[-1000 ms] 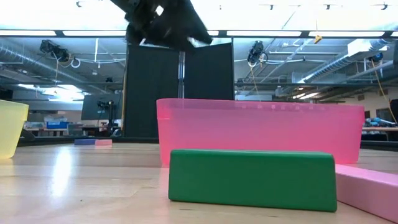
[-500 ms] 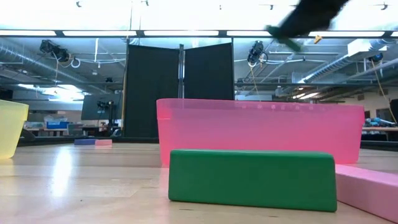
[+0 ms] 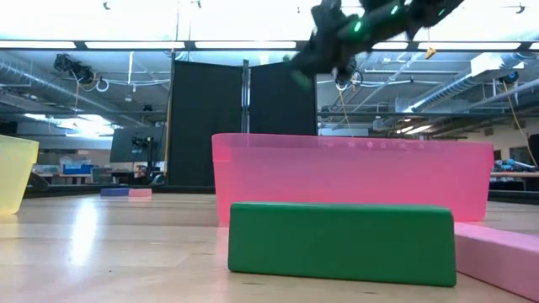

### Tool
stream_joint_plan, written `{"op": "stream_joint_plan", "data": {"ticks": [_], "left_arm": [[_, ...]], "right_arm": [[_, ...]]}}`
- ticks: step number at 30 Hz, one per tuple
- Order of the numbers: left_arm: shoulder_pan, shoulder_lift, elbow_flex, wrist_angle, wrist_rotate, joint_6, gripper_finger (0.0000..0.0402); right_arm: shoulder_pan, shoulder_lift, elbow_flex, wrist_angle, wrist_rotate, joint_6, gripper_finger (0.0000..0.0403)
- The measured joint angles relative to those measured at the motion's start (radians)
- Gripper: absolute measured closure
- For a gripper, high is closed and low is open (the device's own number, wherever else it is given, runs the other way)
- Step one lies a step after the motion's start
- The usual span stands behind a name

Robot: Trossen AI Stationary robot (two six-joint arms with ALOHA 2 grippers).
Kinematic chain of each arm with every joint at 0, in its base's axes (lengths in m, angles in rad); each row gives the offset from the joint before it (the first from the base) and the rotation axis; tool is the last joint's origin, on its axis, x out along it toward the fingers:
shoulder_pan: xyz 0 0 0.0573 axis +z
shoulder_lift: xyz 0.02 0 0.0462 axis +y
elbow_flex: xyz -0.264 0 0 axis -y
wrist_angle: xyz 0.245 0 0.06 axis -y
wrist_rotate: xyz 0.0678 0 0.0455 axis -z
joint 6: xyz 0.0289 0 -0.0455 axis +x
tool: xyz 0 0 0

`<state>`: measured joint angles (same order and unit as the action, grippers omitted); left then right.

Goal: Sort blocks
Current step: Put the green block into the green bin

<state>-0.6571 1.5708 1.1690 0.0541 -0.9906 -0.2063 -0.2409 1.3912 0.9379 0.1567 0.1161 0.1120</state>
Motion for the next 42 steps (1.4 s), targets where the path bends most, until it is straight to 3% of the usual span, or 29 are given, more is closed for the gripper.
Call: {"op": "stream_joint_plan", "data": {"ticks": [8,11,14,17,23,29,34,38,42], "left_arm": [[0.008,0.009,-0.001,-0.083,-0.01,-0.137,0.0163],[0.008,0.009,-0.001,-0.108,-0.01,-0.174,0.0163],[0.006,0.009,-0.001,-0.144,-0.009,-0.223,0.0163],[0.006,0.012,-0.001,-0.181,-0.009,-0.27,0.0163],[0.011,0.05,-0.001,-0.187,0.034,-0.296,0.0163],[0.044,0.146,-0.001,-0.179,0.197,-0.295,0.0163],[0.093,0.25,-0.001,-0.165,0.501,-0.291,0.0163],[0.101,0.317,-0.002,-0.088,0.628,-0.242,0.0163],[0.101,0.345,-0.002,-0.017,0.685,-0.196,0.0163]], "right_arm": [[-0.149,0.217,0.001,0.167,-0.077,0.062,0.0284],[-0.169,0.243,0.001,0.183,-0.118,0.078,0.0227],[-0.175,0.24,0.001,0.194,-0.151,0.07,0.0154],[-0.175,0.207,0.001,0.192,-0.178,0.059,0.0113],[-0.145,0.03,-0.07,0.223,-0.188,0.026,0.0106],[-0.055,-0.243,-0.205,0.224,-0.188,0.019,0.0131],[0.076,-0.42,-0.302,0.163,-0.19,0.025,0.0138],[0.19,-0.488,-0.355,0.144,-0.175,0.027,0.0135],[0.294,-0.495,-0.366,0.14,-0.084,0.022,0.0132]]}}
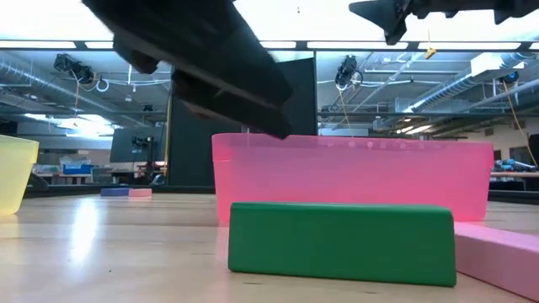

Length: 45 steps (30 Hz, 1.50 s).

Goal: Sort blocks
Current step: Put the green block into the green bin

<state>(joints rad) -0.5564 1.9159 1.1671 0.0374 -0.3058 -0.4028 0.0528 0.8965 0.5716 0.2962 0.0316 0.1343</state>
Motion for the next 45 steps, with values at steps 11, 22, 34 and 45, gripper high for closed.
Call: {"op": "stream_joint_plan", "data": {"ticks": [11,22,34,45], "left_arm": [[-0.034,0.06,0.002,0.062,0.078,-0.02,0.0163],[-0.046,0.104,0.002,0.087,0.049,-0.021,0.0163],[-0.047,0.185,0.004,0.162,0.011,-0.043,0.0178],[-0.045,0.182,0.003,0.154,0.013,0.013,0.0339]], "right_arm": [[0.093,0.052,0.0,0.016,0.133,-0.004,0.0128],[0.098,0.056,0.0,0.026,0.135,-0.003,0.0128],[0.098,0.056,0.0,0.031,0.134,0.005,0.0128],[0.099,0.056,0.0,0.031,0.134,0.031,0.0128]]}}
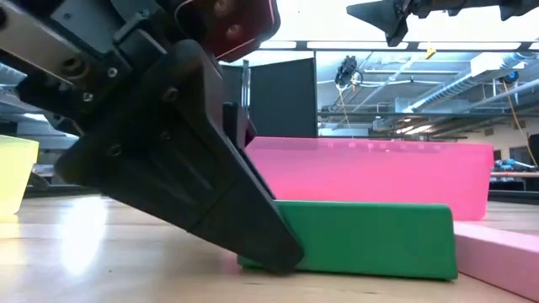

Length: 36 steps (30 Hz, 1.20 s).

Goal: Sort blocks
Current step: Put the green block into the green bin

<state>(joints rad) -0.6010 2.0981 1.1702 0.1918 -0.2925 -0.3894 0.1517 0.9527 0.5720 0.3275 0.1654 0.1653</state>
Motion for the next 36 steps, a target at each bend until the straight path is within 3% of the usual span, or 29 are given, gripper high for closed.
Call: {"op": "stream_joint_plan", "data": {"ticks": [5,8,11,14,18,20,23,32,36], "left_arm": [[-0.003,-0.053,-0.006,-0.032,0.028,0.058,0.0339],[-0.004,-0.136,-0.003,-0.065,-0.022,0.103,0.0339],[0.005,-0.22,-0.003,-0.142,-0.134,0.155,0.0339],[0.029,-0.312,-0.003,-0.254,-0.309,0.176,0.0339],[0.118,-0.405,-0.002,-0.491,-0.549,0.063,0.0339],[0.184,-0.441,-0.003,-0.561,-0.587,-0.006,0.0339],[0.302,-0.47,-0.001,-0.577,-0.566,-0.046,0.0339],[0.622,-0.444,-0.009,-0.571,-0.318,-0.049,0.0338],[0.689,-0.442,-0.01,-0.589,-0.304,-0.063,0.0276]], "right_arm": [[0.03,0.0,0.0,0.0,-0.001,0.0,0.0127],[0.055,0.01,0.0,0.0,-0.001,0.001,0.0128],[0.085,0.036,0.0,0.0,0.002,0.014,0.0127],[0.115,0.075,0.0,0.0,0.034,0.019,0.0128],[0.149,0.123,0.0,0.019,0.071,0.042,0.0128],[0.164,0.144,0.001,0.056,0.077,0.05,0.0128],[0.19,0.177,0.002,0.117,0.08,0.069,0.0128],[0.293,0.292,0.002,0.161,0.22,0.161,0.013],[0.343,0.337,0.001,0.18,0.313,0.192,0.013]]}}
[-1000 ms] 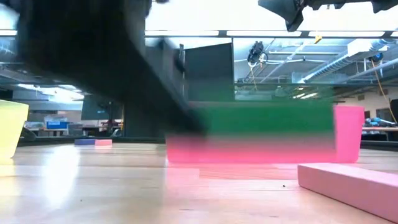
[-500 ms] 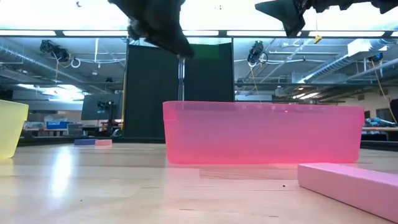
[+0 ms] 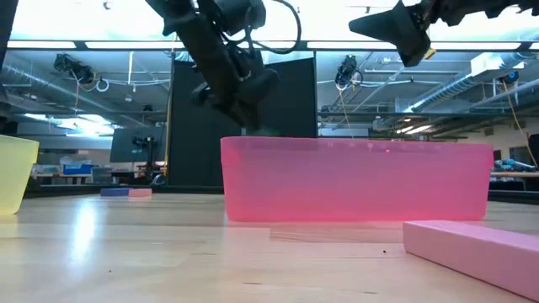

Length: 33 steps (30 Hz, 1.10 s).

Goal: Sort blocks
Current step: Put the green block into the green bin, then put the pink block into the pink bin

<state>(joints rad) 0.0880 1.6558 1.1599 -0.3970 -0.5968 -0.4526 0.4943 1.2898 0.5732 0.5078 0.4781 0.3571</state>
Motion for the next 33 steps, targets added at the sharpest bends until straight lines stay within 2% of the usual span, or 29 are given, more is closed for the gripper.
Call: {"op": "stream_joint_plan", "data": {"ticks": [4,8,14,19,23,29,33], "left_arm": [[0.014,0.0,0.0,0.004,0.035,0.007,0.0201],[0.009,0.0,0.0,0.004,0.05,0.004,0.0158],[-0.021,-0.053,-0.003,0.026,0.03,0.008,0.0146],[-0.04,-0.162,-0.056,0.05,-0.008,0.008,0.0152],[-0.061,-0.268,-0.137,0.061,-0.021,-0.022,0.0154],[-0.106,-0.411,-0.299,0.151,-0.027,-0.093,0.0154],[-0.137,-0.478,-0.393,0.215,-0.03,-0.151,0.0154]], "right_arm": [[0.04,0.052,0.016,0.004,0.055,0.02,0.013],[0.064,0.119,0.074,-0.023,0.057,0.034,0.013],[0.098,0.242,0.253,-0.289,0.056,0.008,0.013],[0.133,0.334,0.404,-0.567,0.028,-0.066,0.0127],[0.16,0.4,0.483,-0.71,-0.046,-0.23,0.0119],[0.189,0.475,0.572,-0.737,-0.167,-0.629,0.0107],[0.168,0.533,0.663,-0.804,-0.222,-0.759,0.0105]]}}
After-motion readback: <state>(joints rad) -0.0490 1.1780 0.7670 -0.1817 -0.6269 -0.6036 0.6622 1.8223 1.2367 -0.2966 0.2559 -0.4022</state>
